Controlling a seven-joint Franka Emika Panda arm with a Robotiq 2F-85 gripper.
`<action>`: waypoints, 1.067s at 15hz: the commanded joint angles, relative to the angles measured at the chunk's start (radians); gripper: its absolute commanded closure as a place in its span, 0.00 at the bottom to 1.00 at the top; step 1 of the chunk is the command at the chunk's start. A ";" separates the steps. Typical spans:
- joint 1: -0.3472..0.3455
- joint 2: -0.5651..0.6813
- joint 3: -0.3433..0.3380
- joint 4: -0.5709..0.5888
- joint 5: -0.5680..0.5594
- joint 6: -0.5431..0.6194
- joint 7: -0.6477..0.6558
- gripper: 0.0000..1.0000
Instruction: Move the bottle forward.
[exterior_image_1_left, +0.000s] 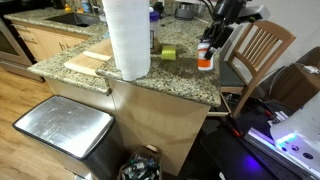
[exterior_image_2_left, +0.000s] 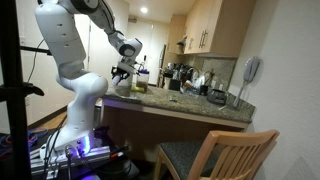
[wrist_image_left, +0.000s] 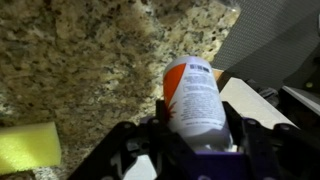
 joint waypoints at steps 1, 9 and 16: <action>0.033 -0.039 0.040 -0.121 0.101 0.243 -0.081 0.74; 0.148 -0.027 0.048 -0.218 0.113 0.627 -0.121 0.74; 0.205 -0.009 0.011 -0.201 0.117 0.593 -0.095 0.74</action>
